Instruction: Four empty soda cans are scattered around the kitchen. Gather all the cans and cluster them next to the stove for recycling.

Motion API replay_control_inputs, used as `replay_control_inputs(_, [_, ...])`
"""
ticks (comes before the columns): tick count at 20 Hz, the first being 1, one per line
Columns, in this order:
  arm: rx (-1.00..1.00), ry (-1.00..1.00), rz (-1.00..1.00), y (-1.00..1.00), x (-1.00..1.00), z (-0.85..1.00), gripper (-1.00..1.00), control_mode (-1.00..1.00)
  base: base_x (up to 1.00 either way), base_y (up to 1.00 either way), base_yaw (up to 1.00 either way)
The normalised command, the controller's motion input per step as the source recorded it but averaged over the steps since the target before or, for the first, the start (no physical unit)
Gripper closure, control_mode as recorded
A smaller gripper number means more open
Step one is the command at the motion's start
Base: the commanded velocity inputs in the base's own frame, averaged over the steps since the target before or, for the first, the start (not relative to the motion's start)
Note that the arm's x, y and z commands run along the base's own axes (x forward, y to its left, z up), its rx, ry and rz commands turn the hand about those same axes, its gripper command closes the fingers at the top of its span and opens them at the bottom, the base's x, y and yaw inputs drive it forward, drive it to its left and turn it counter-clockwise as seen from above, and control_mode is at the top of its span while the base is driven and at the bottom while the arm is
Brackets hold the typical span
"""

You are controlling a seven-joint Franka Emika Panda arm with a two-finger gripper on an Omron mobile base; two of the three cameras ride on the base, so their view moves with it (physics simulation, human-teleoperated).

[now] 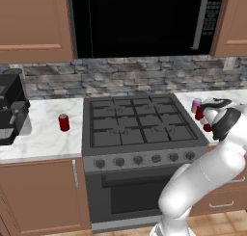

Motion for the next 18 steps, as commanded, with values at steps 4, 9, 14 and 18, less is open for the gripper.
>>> replay_control_inputs(4, [0.0, -0.01, 0.01, -0.19, 0.24, -0.14, 1.0, -1.0, 0.0, 0.0, 0.0])
replay_control_inputs(9, [0.01, -0.02, 0.01, -0.19, 0.26, -0.06, 1.0, -1.0, 0.0, 0.0, 0.0])
replay_control_inputs(14, [0.06, 0.0, 0.0, -0.17, 0.35, -0.04, 1.0, -1.0, 0.0, 0.0, 0.0])
replay_control_inputs(18, [0.1, 0.0, 0.01, -0.08, 0.41, -0.24, 1.0, -1.0, 0.0, 0.0, 0.0])
